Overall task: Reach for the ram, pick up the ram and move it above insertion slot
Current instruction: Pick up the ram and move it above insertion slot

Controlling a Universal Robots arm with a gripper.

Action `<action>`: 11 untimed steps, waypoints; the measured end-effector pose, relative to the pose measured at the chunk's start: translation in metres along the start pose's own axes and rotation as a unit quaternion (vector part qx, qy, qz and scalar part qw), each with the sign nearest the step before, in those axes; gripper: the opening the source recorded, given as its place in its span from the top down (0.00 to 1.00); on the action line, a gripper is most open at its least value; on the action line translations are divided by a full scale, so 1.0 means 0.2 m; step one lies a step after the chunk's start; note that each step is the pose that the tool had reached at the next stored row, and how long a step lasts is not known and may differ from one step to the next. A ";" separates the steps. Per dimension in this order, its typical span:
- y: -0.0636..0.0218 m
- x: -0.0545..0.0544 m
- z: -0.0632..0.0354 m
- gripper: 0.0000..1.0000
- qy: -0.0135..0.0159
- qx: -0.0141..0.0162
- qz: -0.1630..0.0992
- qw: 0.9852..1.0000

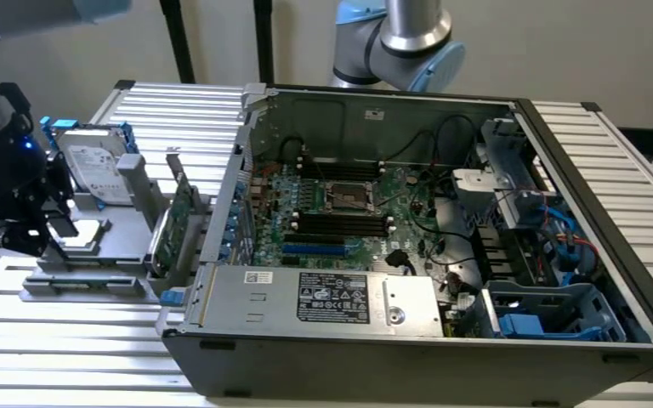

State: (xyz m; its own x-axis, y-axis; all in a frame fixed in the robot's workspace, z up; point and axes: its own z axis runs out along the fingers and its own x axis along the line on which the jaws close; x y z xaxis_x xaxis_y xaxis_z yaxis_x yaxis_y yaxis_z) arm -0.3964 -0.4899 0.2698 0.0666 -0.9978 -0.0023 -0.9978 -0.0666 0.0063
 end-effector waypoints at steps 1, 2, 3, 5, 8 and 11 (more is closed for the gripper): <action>0.000 0.00 0.010 0.58 0.000 0.000 0.000 1.000; 0.000 0.01 0.019 0.58 0.000 0.000 0.000 1.000; 0.001 0.01 0.028 0.58 0.000 0.000 0.000 1.000; 0.001 0.01 0.046 0.58 0.000 0.000 0.000 1.000; 0.001 0.02 0.073 0.58 0.000 0.000 0.000 1.000; 0.001 0.02 0.100 0.58 0.000 0.000 0.000 1.000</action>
State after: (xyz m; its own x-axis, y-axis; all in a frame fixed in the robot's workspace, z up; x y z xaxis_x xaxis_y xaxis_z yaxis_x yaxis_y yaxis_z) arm -0.3964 -0.4945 0.2497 0.0670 -0.9977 -0.0023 -0.9977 -0.0671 0.0062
